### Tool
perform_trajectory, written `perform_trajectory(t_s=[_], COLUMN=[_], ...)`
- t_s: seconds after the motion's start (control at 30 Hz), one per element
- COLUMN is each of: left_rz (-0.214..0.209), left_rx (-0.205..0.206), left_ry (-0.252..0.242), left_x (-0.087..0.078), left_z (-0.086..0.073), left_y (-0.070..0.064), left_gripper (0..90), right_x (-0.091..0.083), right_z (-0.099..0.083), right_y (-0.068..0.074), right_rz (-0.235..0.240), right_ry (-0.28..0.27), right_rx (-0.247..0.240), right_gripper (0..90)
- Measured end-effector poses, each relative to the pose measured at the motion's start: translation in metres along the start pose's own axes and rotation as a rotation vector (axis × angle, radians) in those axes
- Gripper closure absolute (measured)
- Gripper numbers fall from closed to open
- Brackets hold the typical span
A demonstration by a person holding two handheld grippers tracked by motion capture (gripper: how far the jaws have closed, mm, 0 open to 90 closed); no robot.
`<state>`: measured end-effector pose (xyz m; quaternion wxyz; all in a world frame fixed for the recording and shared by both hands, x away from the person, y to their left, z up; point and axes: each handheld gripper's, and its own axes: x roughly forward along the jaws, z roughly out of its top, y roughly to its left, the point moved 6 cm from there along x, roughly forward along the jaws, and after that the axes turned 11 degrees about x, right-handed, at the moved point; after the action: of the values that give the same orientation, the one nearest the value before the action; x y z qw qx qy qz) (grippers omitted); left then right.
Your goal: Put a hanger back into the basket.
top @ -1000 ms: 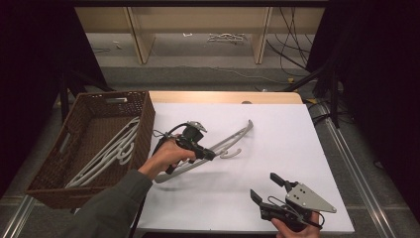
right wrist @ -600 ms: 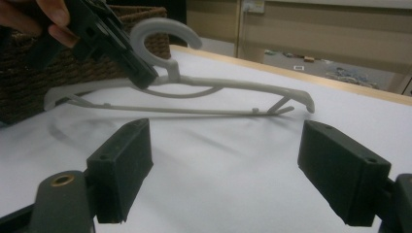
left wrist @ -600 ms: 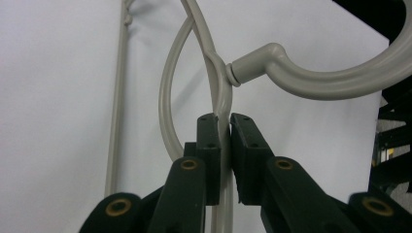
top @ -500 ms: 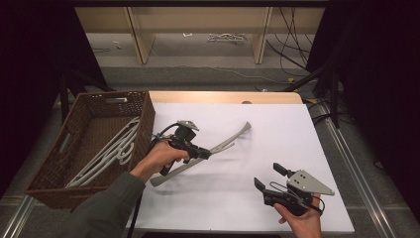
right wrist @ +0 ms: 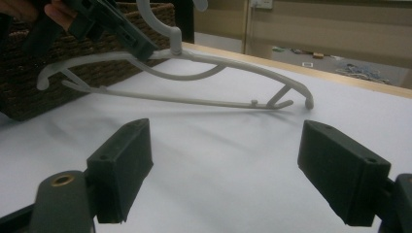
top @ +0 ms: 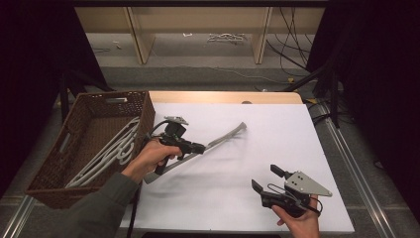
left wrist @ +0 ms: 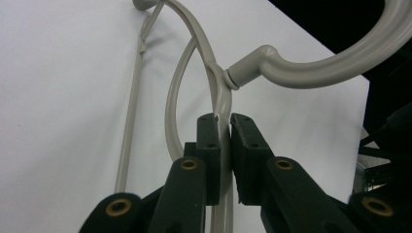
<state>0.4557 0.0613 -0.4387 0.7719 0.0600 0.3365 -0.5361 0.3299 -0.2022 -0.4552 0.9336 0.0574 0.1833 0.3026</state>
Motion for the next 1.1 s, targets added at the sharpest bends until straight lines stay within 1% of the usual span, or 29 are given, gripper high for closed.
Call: perform_trajectory(t_s=[0.03, 0.13, 0.2, 0.33, 0.37, 0.43, 0.47, 0.5, 0.57, 0.6, 0.7, 0.73, 0.77, 0.9, 0.97, 1.1], left_rz=[0.010, 0.009, 0.020, 0.028, 0.032, 0.039, 0.042, 0.034, 0.041, 0.049, 0.056, 0.056, 0.059, 0.068, 0.079, 0.099], left_rx=[-0.002, -0.006, -0.005, 0.007, 0.001, 0.016, 0.013, 0.010, 0.014, 0.022, 0.022, 0.022, 0.031, 0.038, 0.057, 0.067], left_ry=[-0.004, -0.012, -0.018, -0.030, -0.037, -0.038, -0.044, -0.048, -0.061, -0.057, -0.082, -0.088, -0.092, -0.108, -0.110, -0.137], left_x=[-0.001, -0.006, -0.010, -0.019, -0.022, -0.026, -0.028, -0.030, -0.034, -0.036, -0.044, -0.046, -0.050, -0.061, -0.068, -0.086], left_z=[0.000, 0.002, 0.004, 0.011, 0.013, 0.016, 0.017, 0.019, 0.022, 0.024, 0.029, 0.031, 0.033, 0.042, 0.047, 0.056], left_y=[0.001, 0.002, 0.002, 0.000, 0.000, -0.001, -0.001, -0.002, -0.004, -0.004, -0.006, -0.007, -0.008, -0.012, -0.014, -0.016], left_gripper=[82.6, 82.6, 82.6, 82.6, 82.6, 82.6, 82.5, 82.6, 82.6, 82.6, 82.6, 82.6, 82.6, 82.5, 82.6, 82.5], right_x=[0.000, -0.001, -0.001, -0.001, -0.001, -0.001, -0.002, -0.002, -0.002, -0.002, -0.002, -0.002, -0.003, -0.003, -0.002, -0.002], right_z=[0.000, 0.000, 0.000, 0.000, 0.000, 0.000, 0.000, 0.000, 0.000, 0.000, 0.000, 0.000, 0.000, 0.000, 0.000, 0.000], right_y=[0.000, 0.000, 0.000, 0.000, 0.000, 0.000, 0.000, 0.000, -0.001, -0.001, -0.001, 0.000, 0.000, 0.000, 0.000, 0.000], right_rz=[-0.001, -0.003, -0.002, -0.003, -0.003, 0.001, 0.001, 0.000, -0.003, -0.003, 0.000, 0.001, 0.003, 0.004, 0.000, -0.002], right_ry=[-0.001, -0.002, -0.003, -0.002, -0.001, 0.002, 0.002, -0.001, -0.003, -0.003, -0.002, 0.002, 0.008, 0.007, 0.000, -0.006], right_rx=[0.000, 0.001, 0.000, 0.001, 0.001, 0.004, 0.003, 0.004, 0.004, 0.004, 0.004, 0.012, 0.011, 0.011, 0.010, 0.005], right_gripper=[21.1, 21.1, 21.1, 21.1, 21.1, 21.1, 21.1, 21.1, 21.1, 21.1, 21.1, 21.1, 21.1, 21.1, 21.1, 21.1])
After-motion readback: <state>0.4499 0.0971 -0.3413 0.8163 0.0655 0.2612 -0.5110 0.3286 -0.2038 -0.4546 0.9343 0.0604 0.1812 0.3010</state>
